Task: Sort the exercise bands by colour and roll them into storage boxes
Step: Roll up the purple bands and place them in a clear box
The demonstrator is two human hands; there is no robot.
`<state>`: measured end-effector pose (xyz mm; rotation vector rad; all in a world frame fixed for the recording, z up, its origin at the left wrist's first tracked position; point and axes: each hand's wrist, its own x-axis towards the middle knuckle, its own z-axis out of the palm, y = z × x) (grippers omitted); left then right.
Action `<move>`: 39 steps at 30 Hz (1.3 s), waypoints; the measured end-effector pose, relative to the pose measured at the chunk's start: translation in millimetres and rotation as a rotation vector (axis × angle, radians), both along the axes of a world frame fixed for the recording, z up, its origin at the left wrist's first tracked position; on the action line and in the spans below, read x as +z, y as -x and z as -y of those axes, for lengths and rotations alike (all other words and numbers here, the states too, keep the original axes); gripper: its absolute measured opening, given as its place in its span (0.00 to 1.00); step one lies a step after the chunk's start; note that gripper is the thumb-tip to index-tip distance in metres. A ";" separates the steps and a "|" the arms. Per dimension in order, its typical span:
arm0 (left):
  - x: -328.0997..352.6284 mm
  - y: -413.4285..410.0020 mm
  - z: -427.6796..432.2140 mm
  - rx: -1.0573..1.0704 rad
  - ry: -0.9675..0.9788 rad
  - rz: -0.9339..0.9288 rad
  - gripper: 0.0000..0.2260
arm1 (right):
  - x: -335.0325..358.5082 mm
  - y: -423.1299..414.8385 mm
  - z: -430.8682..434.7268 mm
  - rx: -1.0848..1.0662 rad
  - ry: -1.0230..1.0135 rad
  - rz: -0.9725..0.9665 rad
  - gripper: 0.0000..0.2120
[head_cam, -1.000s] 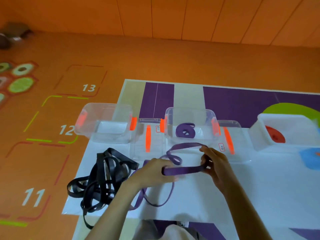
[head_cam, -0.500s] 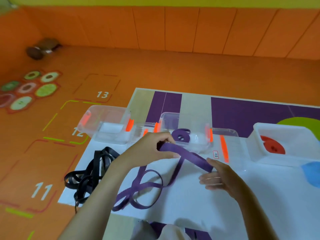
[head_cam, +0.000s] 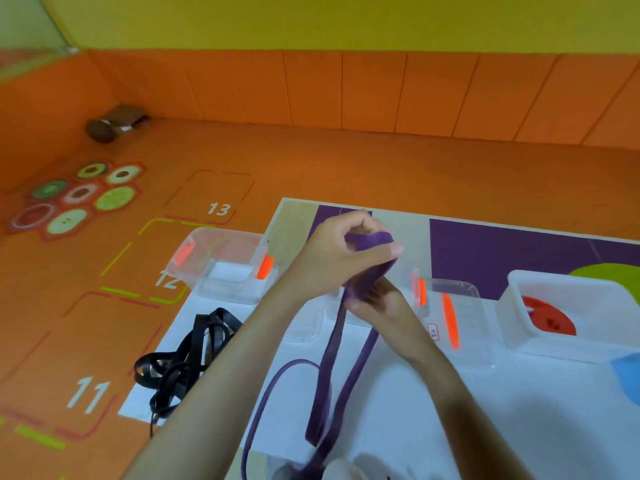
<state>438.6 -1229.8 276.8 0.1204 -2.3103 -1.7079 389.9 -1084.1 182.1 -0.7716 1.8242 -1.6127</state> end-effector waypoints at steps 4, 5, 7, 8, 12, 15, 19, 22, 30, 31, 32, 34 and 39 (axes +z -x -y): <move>13.3 7.4 -2.7 0.123 -0.216 0.017 0.16 | 7.1 -10.1 14.5 -0.012 0.076 0.003 0.22; 13.5 7.8 -2.8 0.148 -0.281 0.030 0.14 | 5.7 -12.4 18.6 -0.013 0.069 -0.003 0.22; 10.8 4.9 -1.7 0.157 -0.387 0.061 0.14 | 2.2 -17.0 26.8 -0.024 0.059 0.013 0.16; 7.8 1.3 0.3 0.147 -0.402 0.077 0.17 | 0.5 -20.0 30.3 -0.015 0.065 0.048 0.12; -0.7 -20.6 14.2 0.094 -0.472 0.121 0.16 | 3.5 -39.0 33.5 -0.019 0.090 0.192 0.12; -5.4 -39.1 29.4 0.128 -0.575 0.015 0.12 | 8.1 -54.7 34.1 -0.042 0.162 0.182 0.07; -8.8 -69.7 42.0 0.321 -0.499 -0.096 0.06 | 14.5 -87.8 43.7 -0.057 0.144 0.013 0.09; -11.9 -97.4 50.8 0.430 -0.541 -0.155 0.13 | 22.5 -122.6 55.1 -0.123 0.121 -0.040 0.04; -15.5 -167.0 72.1 0.292 -0.504 -0.157 0.10 | 39.1 -181.8 70.6 -0.177 0.138 -0.040 0.09; -15.2 -171.3 72.9 0.272 -0.478 -0.157 0.10 | 42.8 -185.1 72.6 -0.213 0.142 -0.064 0.10; -15.2 -174.6 73.5 0.254 -0.442 -0.164 0.10 | 44.3 -186.3 75.3 -0.264 0.147 -0.083 0.10; -14.1 -178.2 73.0 0.225 -0.326 -0.185 0.10 | 45.2 -186.2 80.5 -0.382 0.151 -0.092 0.09; -14.0 -177.7 71.5 0.178 -0.167 -0.207 0.08 | 53.6 -175.6 77.1 -0.466 0.148 -0.132 0.08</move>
